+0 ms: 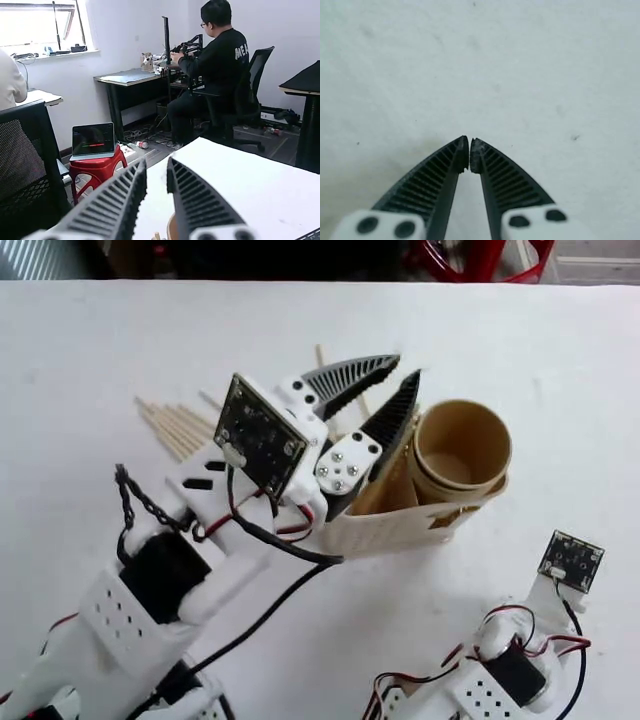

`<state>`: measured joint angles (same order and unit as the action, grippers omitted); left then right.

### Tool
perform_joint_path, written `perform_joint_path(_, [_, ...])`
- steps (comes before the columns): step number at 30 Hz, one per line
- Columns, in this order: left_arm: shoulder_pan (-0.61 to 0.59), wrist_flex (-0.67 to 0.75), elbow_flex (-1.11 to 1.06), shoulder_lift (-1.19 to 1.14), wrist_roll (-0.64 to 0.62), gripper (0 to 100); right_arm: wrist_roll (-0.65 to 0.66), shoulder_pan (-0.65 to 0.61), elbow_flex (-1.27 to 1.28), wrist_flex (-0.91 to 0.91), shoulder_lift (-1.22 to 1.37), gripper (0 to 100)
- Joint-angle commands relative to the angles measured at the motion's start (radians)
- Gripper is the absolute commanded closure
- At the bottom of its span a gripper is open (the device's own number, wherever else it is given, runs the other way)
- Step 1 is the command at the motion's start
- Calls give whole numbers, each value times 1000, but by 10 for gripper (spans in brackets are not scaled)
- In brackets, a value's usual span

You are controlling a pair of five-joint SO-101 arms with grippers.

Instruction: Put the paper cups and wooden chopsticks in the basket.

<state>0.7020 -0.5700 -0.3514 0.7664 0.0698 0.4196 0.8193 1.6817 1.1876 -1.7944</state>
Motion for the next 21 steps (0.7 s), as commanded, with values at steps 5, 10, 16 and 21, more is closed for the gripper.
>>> perform_joint_path(5, [-249, -49, 71, 39, -25, 910, -3, 7, 9, -10, -8, 979])
perform_joint_path(10, [-616, -226, 75, -8, -147, 910, -3, 7, 9, -10, -8, 979])
perform_joint_path(16, [-898, -316, -44, -332, -124, 906, -3, 7, 9, -10, -8, 979])
perform_joint_path(21, [-908, -311, -51, -653, -120, 902, -3, 7, 9, -10, -8, 979])
